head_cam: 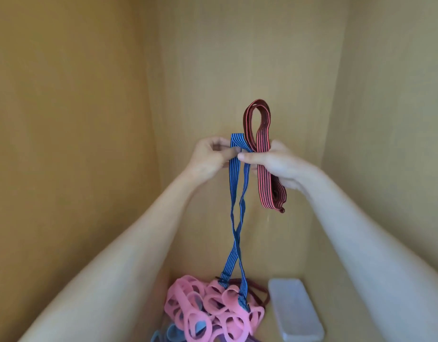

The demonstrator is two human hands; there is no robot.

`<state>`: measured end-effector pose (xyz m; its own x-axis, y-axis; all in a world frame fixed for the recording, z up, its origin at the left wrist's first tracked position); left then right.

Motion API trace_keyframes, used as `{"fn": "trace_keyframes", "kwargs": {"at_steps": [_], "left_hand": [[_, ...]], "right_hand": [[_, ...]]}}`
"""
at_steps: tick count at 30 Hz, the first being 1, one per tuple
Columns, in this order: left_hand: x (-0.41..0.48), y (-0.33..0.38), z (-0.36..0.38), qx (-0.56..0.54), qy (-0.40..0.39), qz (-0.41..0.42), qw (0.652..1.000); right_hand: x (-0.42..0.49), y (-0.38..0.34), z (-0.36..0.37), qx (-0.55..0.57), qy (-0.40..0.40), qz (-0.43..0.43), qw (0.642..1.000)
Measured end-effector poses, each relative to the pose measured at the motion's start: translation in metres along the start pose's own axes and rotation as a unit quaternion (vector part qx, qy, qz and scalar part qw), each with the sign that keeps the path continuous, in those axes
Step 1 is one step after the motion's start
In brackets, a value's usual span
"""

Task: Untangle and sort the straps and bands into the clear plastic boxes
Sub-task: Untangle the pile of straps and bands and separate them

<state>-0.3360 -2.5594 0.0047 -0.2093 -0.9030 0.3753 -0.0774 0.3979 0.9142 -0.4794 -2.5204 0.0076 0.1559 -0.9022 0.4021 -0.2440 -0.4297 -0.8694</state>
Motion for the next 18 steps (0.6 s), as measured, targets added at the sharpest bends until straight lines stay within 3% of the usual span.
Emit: {"fn": "trace_keyframes", "kwargs": {"at_steps": [3, 6, 11, 18], "left_hand": [[0.006, 0.009, -0.007, 0.015, 0.046, 0.026, 0.999], [0.015, 0.023, -0.018, 0.108, 0.093, 0.095, 0.985], [0.023, 0.032, -0.029, 0.196, 0.108, 0.122, 0.967], [0.013, 0.031, -0.007, 0.050, 0.028, 0.053, 0.997]], "right_hand": [[0.004, -0.002, -0.009, -0.046, 0.010, 0.007, 0.999], [0.005, -0.003, -0.011, -0.075, 0.024, 0.021, 0.997], [0.005, -0.009, -0.016, -0.101, 0.055, -0.020, 0.993], [0.007, -0.016, -0.008, 0.029, 0.101, -0.049, 0.993]]}}
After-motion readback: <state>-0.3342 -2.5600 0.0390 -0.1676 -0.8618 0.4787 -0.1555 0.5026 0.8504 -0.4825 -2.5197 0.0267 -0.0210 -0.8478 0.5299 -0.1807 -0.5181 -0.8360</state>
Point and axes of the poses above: each hand's wrist, its own x-axis towards the middle knuckle, its own z-axis out of the palm, y = z × x, the point moved 6 cm from there along x, towards the middle knuckle, and after that the axes turned 5 degrees about -z, right-handed, at the moved point
